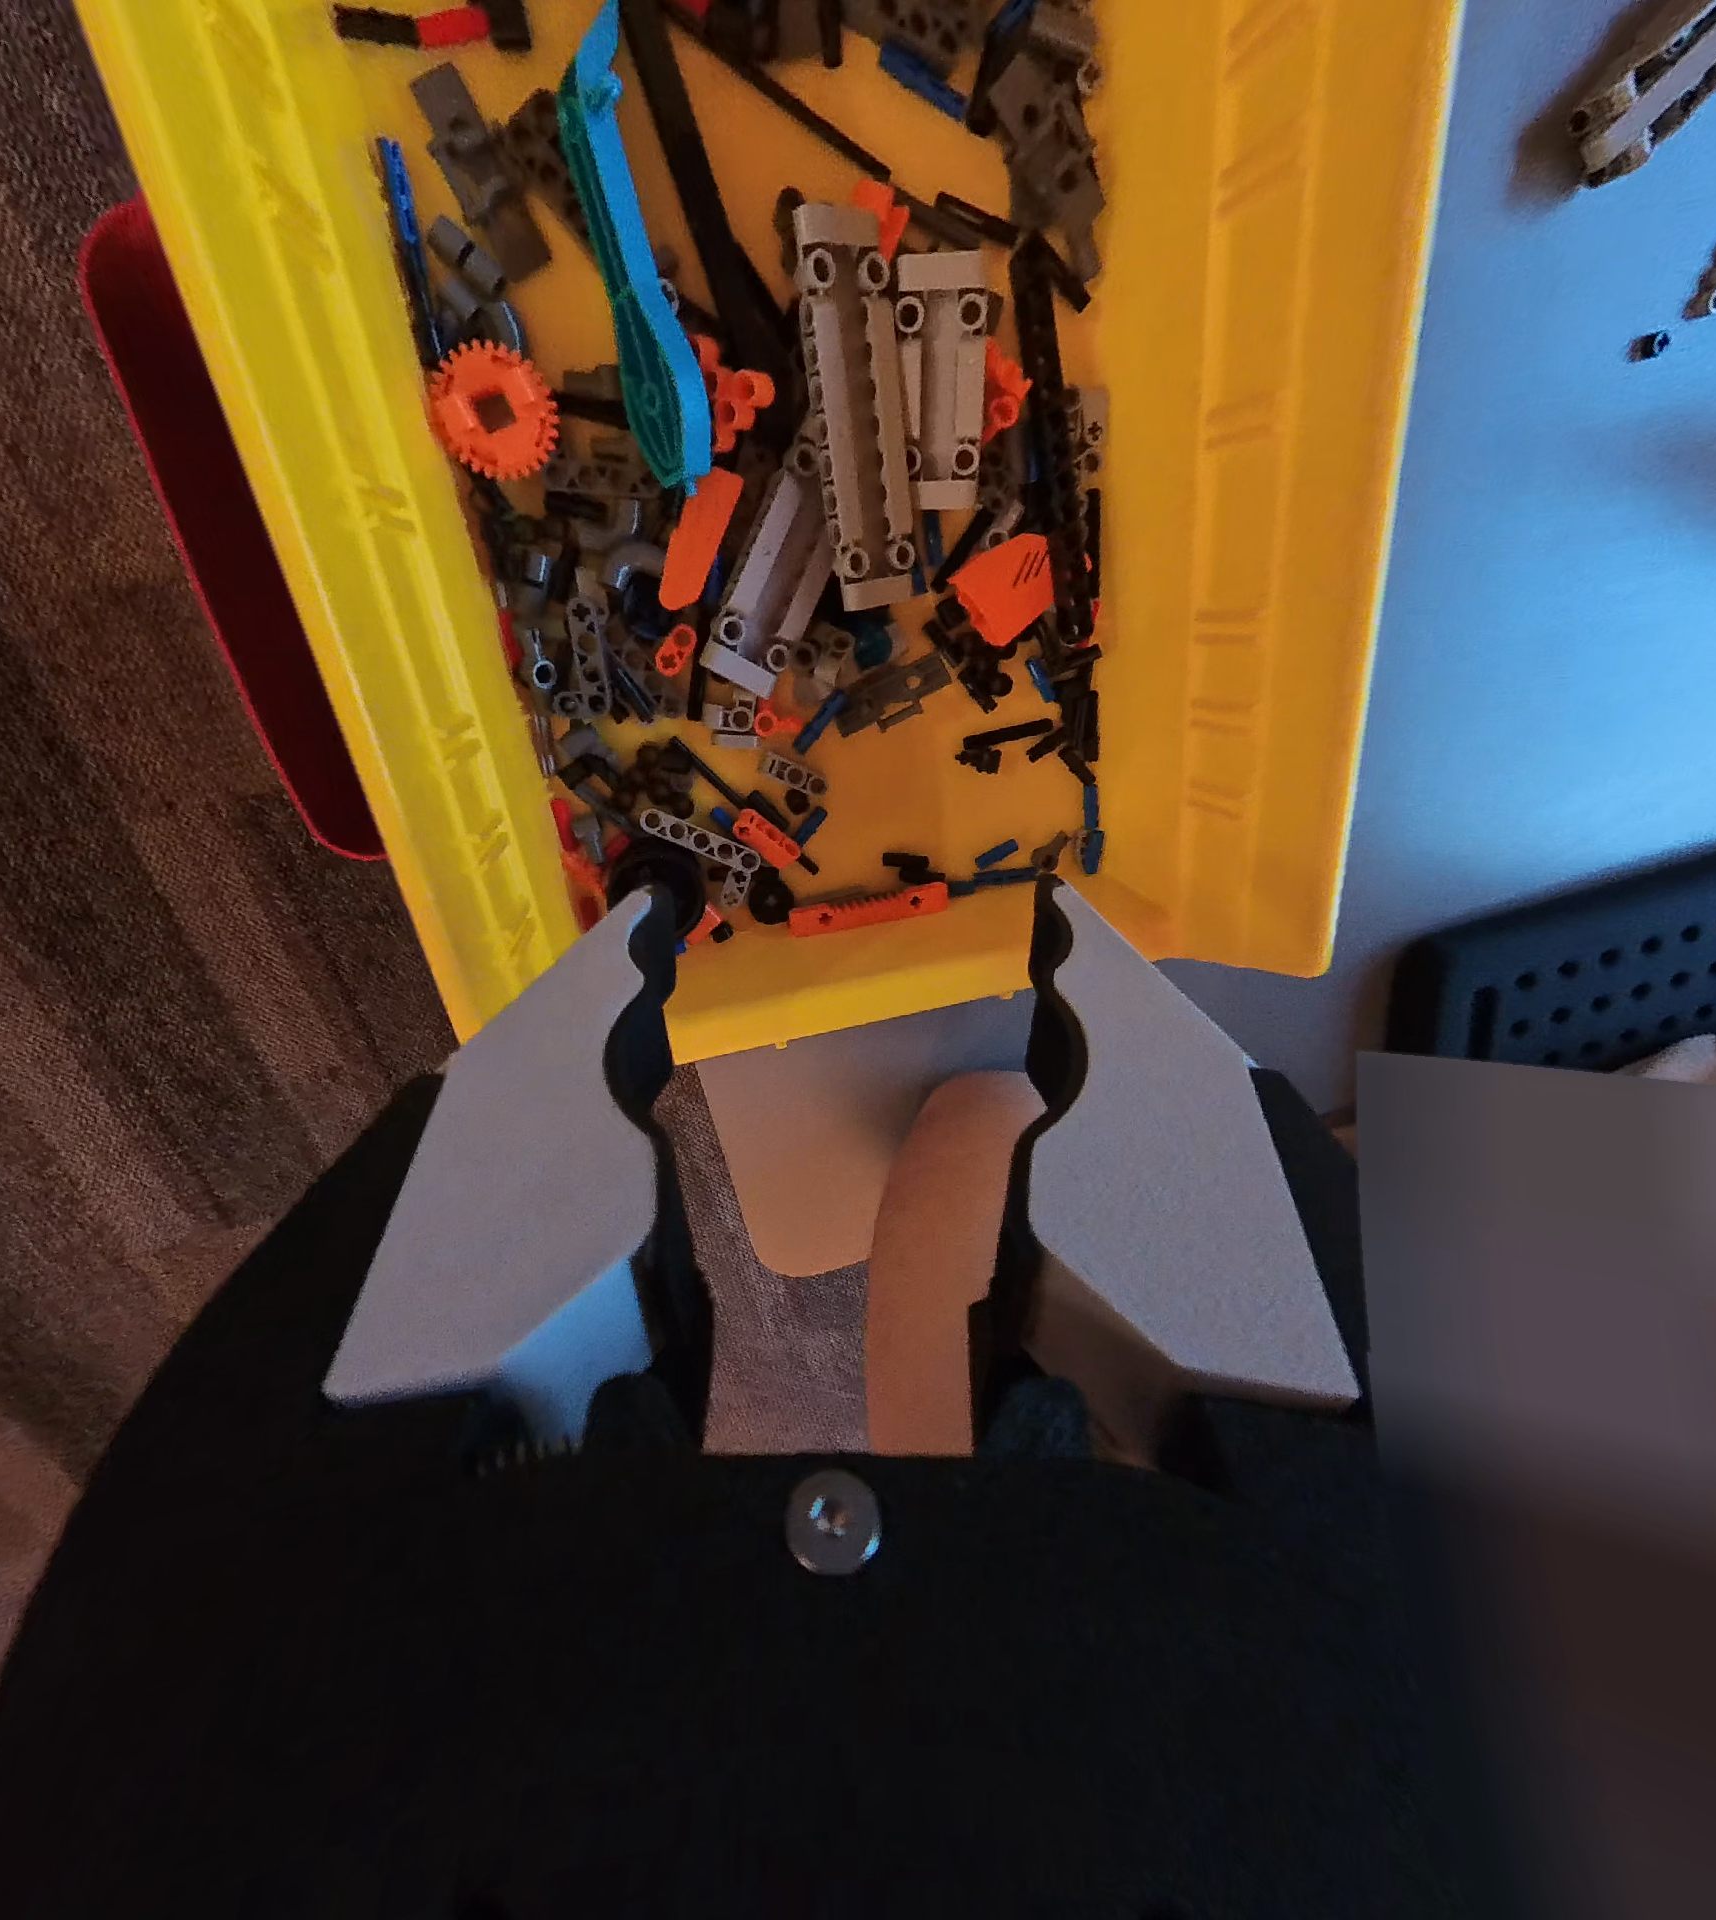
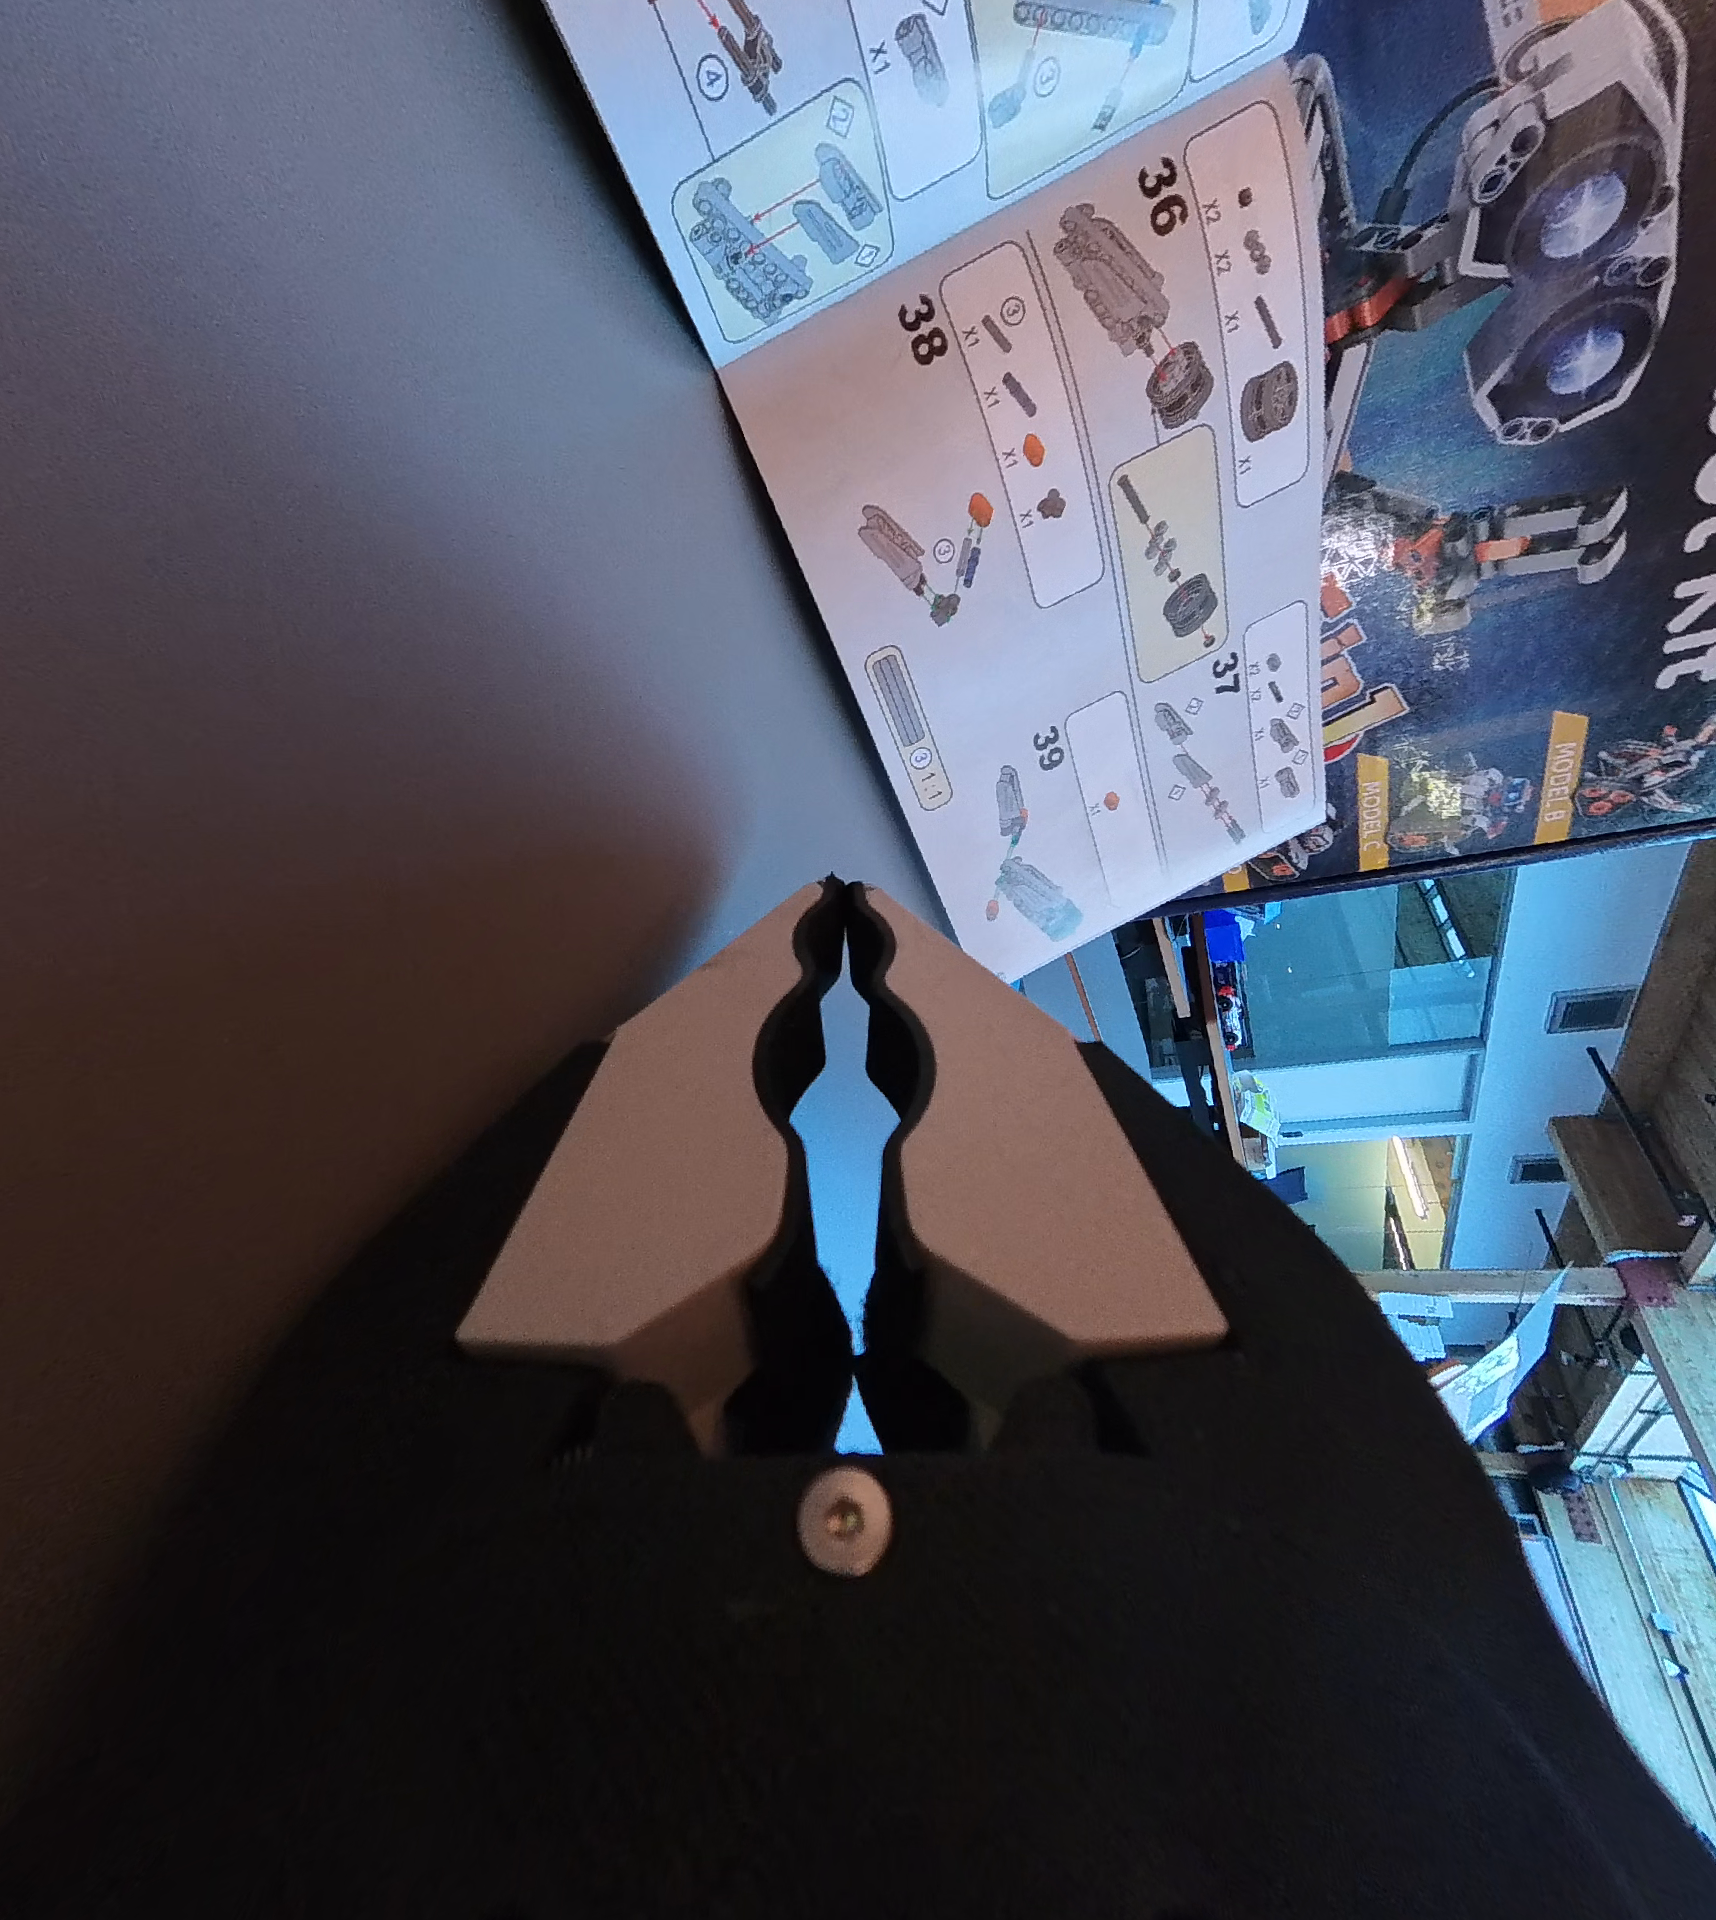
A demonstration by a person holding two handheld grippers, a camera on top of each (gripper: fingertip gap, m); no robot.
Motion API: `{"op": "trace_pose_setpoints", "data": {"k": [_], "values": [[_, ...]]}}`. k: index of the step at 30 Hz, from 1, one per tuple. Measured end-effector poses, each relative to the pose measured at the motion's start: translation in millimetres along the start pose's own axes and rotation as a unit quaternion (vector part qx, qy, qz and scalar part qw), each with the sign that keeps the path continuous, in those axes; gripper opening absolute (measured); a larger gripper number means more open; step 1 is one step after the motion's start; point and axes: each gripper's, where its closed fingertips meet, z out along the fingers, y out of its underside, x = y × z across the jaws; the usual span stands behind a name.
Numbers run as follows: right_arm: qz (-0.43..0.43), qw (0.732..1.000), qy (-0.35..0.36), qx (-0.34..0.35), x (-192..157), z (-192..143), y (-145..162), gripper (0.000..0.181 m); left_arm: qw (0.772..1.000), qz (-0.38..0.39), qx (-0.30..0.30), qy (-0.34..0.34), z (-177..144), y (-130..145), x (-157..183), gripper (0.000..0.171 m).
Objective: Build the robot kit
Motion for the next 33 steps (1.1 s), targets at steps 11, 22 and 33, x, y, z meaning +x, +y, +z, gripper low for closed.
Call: {"op": "trace_pose_setpoints", "data": {"k": [11,22,33], "values": [[0.000,1.000,0.000,0.000,0,0,0,0.000,0.993,-0.065,-0.095,0.011,23,26,-12,0.060],[0.000,1.000,0.000,0.002,0,1,0,0.000,0.982,-0.061,-0.173,0.053,44,33,-5,0.027],[-0.001,1.000,-0.001,0.003,0,2,-1,0.000,0.973,-0.050,-0.217,0.066,55,28,-3,0.009]]}}
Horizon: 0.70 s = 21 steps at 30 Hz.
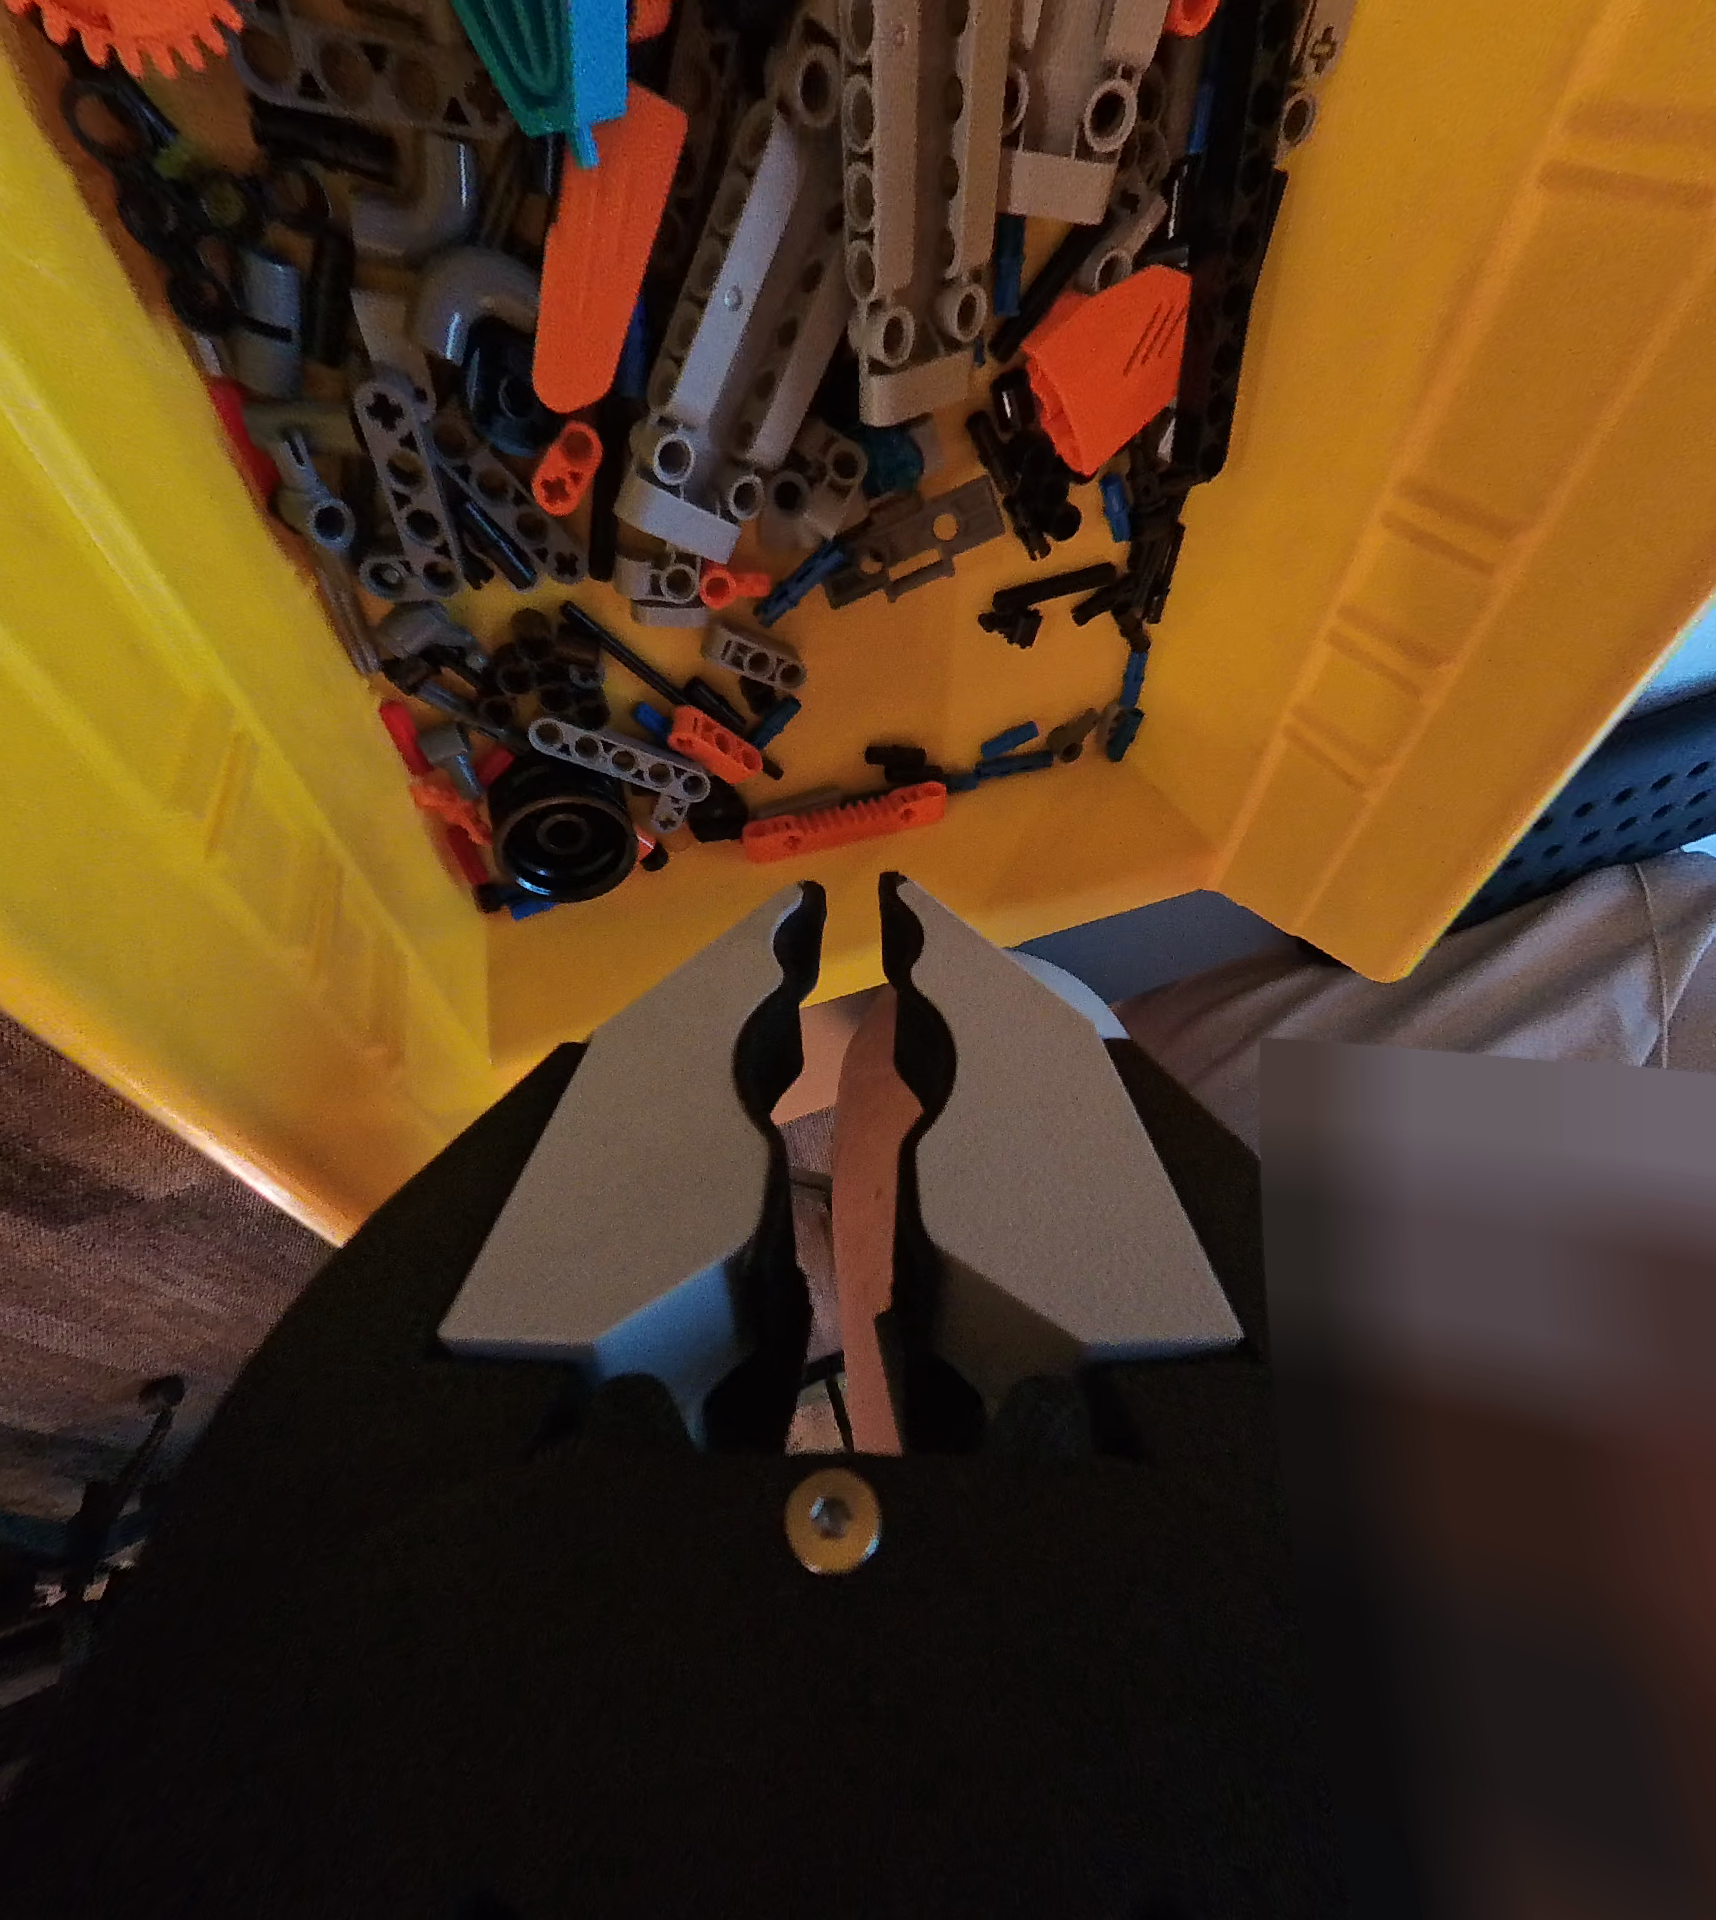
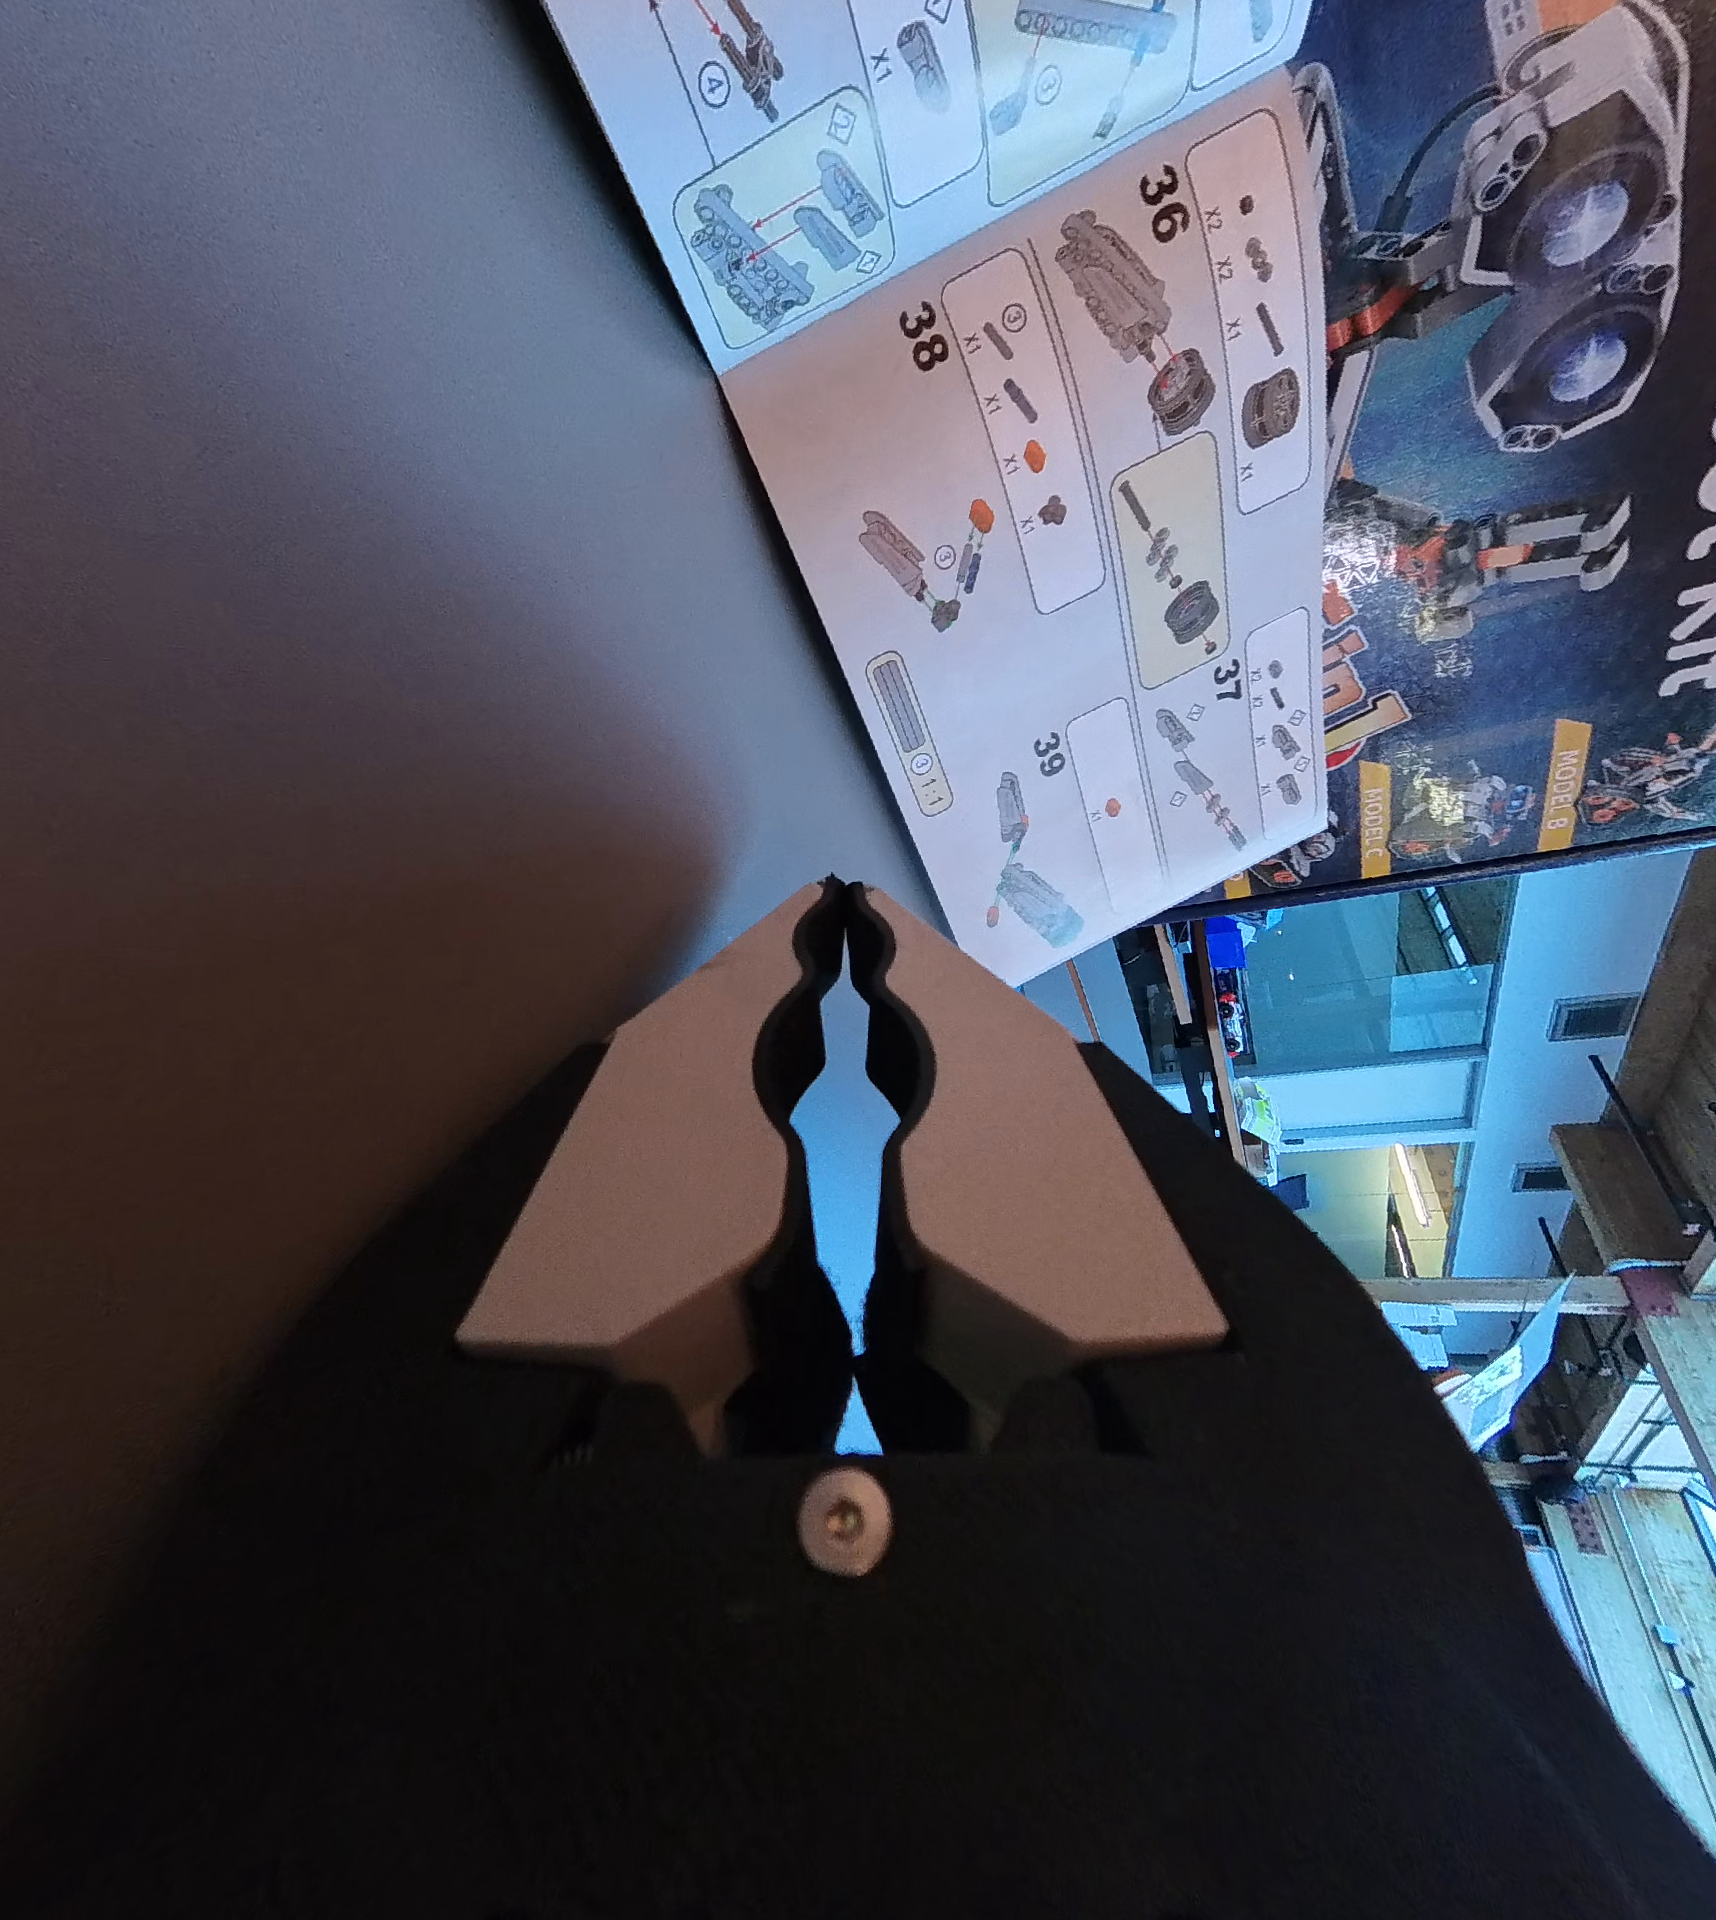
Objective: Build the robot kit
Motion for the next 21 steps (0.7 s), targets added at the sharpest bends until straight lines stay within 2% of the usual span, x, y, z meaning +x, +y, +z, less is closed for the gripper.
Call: {"op": "trace_pose_setpoints", "data": {"k": [12,21], "values": [[0.000,1.000,0.000,0.000,0,0,0,0.000,1.000,-0.001,0.000,0.009,0,-1,-4,0.012],[0.000,1.000,0.001,0.000,0,0,0,0.000,0.999,-0.026,0.011,0.043,-2,-24,-21,0.015]]}}
